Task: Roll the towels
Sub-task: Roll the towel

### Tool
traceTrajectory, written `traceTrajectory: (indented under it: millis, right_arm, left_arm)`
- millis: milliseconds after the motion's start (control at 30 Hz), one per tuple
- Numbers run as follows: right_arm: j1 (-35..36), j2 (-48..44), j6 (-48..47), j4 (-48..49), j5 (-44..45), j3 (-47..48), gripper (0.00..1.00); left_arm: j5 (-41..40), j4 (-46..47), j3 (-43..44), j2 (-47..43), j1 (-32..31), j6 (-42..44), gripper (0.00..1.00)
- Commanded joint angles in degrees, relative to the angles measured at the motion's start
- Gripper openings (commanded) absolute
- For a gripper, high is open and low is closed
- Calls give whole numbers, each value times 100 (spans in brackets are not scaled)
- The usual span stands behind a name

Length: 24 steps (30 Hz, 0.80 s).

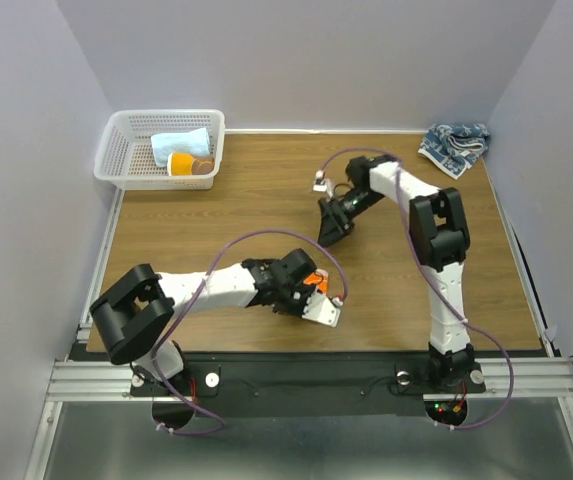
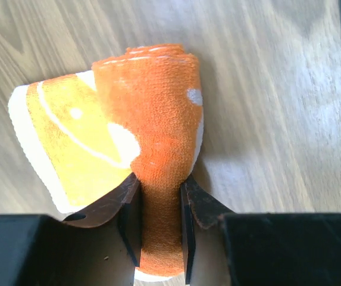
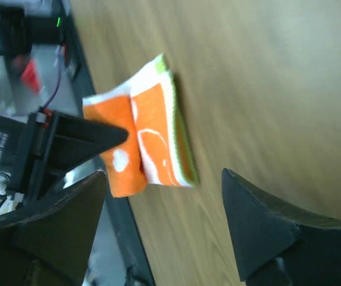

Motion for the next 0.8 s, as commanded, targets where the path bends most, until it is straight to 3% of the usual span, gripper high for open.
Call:
traceTrajectory:
  millis: [0,200,333,533,667,767]
  right_arm:
    - [-420,-964,308,162,501,629,95]
    - [-966,-2177,248,407,887,183,100]
    - [-966,-3572,97,732,1168,-1158,100]
    - [-887,-4621,405,1347,1529,-2559,100]
    - [-423,-5149,721,1954,2177,-3140,98]
    - [376,-5238,879,2358,2749,-3290,93]
  left_arm:
    - [1373,-1369,855,435,439,-182,17]
    - [2438,-2617,1980,1419,1063,-95,19]
    - [3151,-3582,2692,2166,1511,177,23]
    - [3907,-4543,3677,3466,2249,678,29]
    - [4171,-4983,4143,4099,2636,916,29]
    - [4137,-4974,4214,4223,2777,951,29]
